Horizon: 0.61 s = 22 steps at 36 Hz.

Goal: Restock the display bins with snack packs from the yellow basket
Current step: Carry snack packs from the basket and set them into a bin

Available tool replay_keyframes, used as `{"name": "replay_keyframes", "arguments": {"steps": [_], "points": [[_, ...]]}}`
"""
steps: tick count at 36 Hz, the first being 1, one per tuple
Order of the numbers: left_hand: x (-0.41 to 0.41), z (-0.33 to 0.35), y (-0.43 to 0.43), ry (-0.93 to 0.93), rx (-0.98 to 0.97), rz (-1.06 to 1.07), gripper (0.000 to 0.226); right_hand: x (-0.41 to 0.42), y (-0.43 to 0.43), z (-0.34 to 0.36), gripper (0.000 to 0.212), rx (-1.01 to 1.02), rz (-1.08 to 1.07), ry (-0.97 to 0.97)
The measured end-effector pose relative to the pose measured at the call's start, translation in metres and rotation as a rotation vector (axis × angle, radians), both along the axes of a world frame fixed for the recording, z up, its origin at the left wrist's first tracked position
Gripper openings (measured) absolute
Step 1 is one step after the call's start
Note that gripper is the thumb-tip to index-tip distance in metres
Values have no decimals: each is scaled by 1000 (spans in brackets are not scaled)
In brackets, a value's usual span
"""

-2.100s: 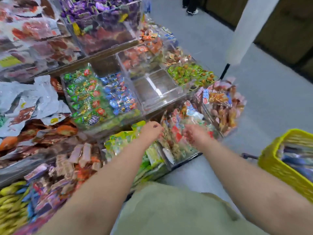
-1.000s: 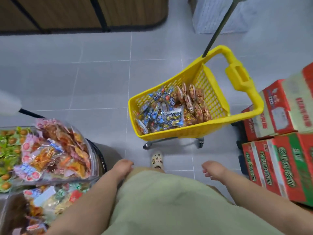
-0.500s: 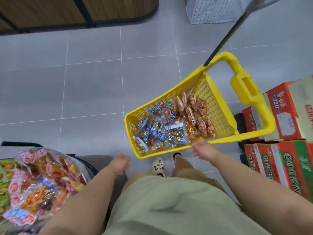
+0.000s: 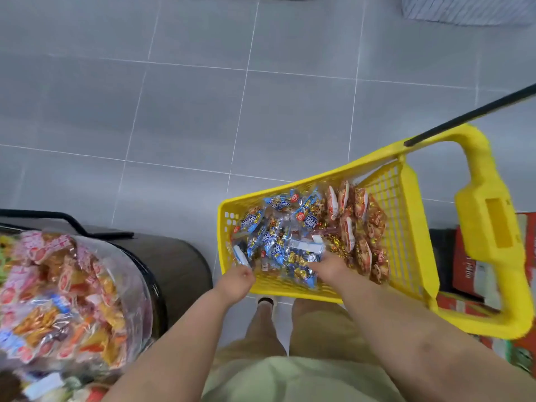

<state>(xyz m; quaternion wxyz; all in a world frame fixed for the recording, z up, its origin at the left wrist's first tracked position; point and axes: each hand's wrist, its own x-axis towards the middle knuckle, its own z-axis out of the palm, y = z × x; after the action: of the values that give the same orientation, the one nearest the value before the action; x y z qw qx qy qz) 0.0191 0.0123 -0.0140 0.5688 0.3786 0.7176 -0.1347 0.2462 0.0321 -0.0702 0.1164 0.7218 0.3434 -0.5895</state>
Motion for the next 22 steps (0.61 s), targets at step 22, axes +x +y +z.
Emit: {"name": "replay_keyframes", "arguments": {"steps": [22], "points": [[34,-26,14,-594,-228,1018,57,8,58,41,28,-242,-315,481]]}}
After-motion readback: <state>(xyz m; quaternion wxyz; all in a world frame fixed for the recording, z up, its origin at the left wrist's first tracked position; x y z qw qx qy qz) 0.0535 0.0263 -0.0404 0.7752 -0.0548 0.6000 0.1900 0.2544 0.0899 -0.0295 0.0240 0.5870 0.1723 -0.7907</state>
